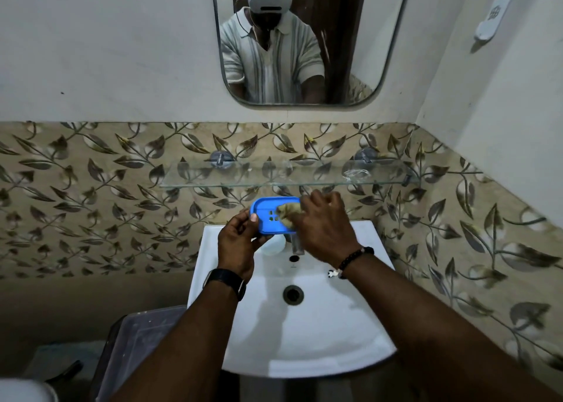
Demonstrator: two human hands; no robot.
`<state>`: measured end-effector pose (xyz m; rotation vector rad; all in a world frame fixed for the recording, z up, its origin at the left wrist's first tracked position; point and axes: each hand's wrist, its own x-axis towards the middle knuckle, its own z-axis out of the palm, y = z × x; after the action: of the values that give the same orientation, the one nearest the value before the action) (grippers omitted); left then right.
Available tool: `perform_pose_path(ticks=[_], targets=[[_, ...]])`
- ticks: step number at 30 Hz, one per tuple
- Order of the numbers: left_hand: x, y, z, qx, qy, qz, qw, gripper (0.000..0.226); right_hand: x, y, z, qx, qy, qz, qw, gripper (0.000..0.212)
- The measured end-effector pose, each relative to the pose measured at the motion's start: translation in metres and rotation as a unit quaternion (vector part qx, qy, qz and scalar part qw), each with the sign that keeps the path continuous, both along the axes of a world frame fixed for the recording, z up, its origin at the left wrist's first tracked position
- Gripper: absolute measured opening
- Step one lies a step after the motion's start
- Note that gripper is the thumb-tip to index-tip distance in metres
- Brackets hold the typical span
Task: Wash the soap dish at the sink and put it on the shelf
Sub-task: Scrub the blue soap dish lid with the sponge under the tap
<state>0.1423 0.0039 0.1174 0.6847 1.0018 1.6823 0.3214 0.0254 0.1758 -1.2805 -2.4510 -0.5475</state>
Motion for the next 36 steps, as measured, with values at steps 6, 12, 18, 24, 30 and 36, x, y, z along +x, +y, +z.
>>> perform_pose_path(ticks=[6,12,18,24,30,36], targets=[[0.011,0.003,0.003,-0.006,-0.019,0.011,1.0,0.01,-0.022,-0.017,-0.002,-0.016,0.04,-0.114,0.993,0.022],[0.007,0.004,0.003,-0.003,-0.028,-0.007,1.0,0.013,-0.049,-0.036,-0.014,-0.045,0.133,-0.027,0.99,0.025],[0.007,-0.002,0.0,-0.023,0.008,-0.028,0.999,0.029,-0.018,-0.009,-0.014,0.007,0.054,-0.143,0.988,0.026],[0.011,-0.003,0.001,-0.018,0.035,-0.058,0.998,0.031,-0.044,-0.014,-0.012,-0.15,0.166,-0.071,0.972,0.032],[-0.004,-0.001,0.004,-0.009,0.024,-0.028,0.999,0.015,-0.018,-0.004,0.005,-0.029,0.043,0.007,0.999,0.03],[-0.008,0.004,0.011,-0.004,0.03,-0.004,1.0,0.006,-0.013,-0.004,0.008,-0.006,0.013,-0.083,0.996,0.025]])
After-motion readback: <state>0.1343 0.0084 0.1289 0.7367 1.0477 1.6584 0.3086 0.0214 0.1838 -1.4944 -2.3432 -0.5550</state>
